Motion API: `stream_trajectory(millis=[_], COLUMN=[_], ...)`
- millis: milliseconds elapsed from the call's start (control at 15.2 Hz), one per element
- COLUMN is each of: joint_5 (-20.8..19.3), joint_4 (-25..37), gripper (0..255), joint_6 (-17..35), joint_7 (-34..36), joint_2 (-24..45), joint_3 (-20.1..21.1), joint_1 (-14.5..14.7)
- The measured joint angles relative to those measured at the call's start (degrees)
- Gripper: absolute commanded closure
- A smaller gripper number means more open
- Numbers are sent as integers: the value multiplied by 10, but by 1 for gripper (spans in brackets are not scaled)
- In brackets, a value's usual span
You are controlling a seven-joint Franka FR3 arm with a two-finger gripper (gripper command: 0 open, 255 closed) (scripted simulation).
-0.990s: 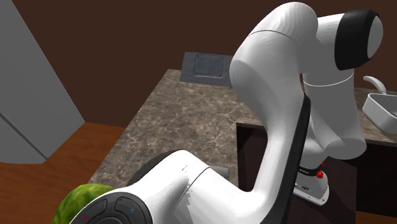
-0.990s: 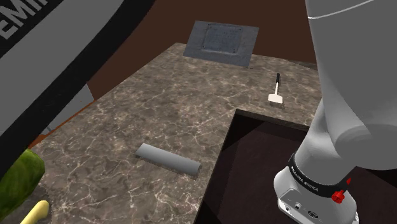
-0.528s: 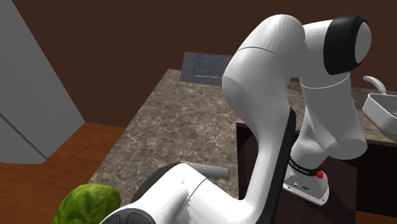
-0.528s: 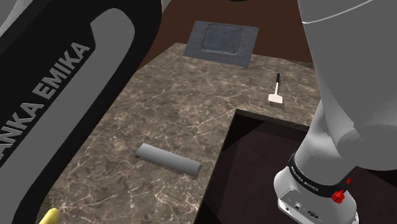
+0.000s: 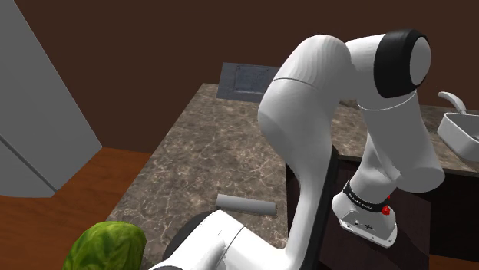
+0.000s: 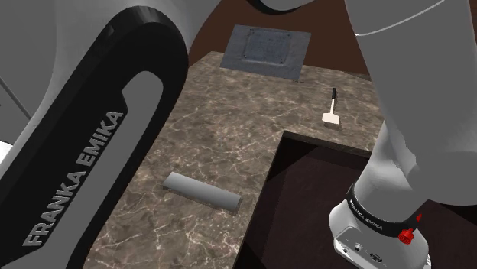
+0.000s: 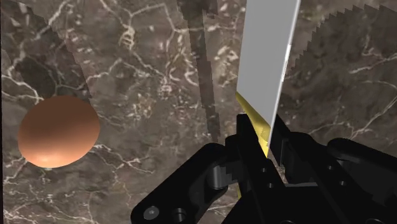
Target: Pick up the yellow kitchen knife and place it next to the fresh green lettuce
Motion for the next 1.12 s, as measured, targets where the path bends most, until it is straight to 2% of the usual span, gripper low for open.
stream_trajectory(millis=[396,792,858,1122], joint_5=[-26,-29,-29,-29], joint_4=[-3,-2,-2,-2], gripper=[255,255,0,0], joint_6=[26,28,28,28], joint_7=[16,18,18,18], joint_2=[27,30,30,30], joint_3=[-24,-27,-27,-27], joint_1=[17,19,19,19])
